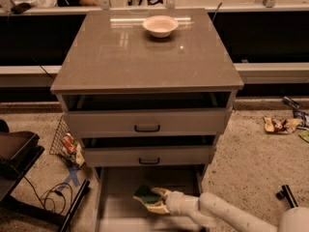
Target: Pick sponge from bottom drawer and place on counter
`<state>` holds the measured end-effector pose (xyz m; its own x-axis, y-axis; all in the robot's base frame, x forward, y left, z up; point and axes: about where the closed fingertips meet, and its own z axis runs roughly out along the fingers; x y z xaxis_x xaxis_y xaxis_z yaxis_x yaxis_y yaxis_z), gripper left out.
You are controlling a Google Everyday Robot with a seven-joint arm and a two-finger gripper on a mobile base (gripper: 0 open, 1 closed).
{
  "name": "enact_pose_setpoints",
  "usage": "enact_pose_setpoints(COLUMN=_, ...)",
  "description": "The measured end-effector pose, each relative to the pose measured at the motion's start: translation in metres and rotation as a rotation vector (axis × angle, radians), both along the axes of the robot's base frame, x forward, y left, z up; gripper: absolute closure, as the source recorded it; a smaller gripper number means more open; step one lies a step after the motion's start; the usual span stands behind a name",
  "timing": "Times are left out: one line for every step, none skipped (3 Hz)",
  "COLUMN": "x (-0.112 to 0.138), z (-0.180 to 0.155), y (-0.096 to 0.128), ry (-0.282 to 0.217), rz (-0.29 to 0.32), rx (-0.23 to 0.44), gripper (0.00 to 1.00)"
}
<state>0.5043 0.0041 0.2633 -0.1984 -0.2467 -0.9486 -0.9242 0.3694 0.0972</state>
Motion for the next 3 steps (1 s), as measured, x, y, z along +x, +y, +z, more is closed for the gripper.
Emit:
enact_pose_setpoints(x=-0.014, z=0.069, y=-0.034, ry=0.051, rz=-0.008, rx=0.0, gripper=1.0)
enact_pose_setpoints(x=-0.023, z=0.165, y=-0.059, ry=0.054, rz=-0.016, rx=-0.024, gripper=1.0)
enact_pose_setpoints(x=-0.027, z=0.221, y=-0.071, ry=0.013, rz=-0.034, rx=-0.022, gripper=1.0)
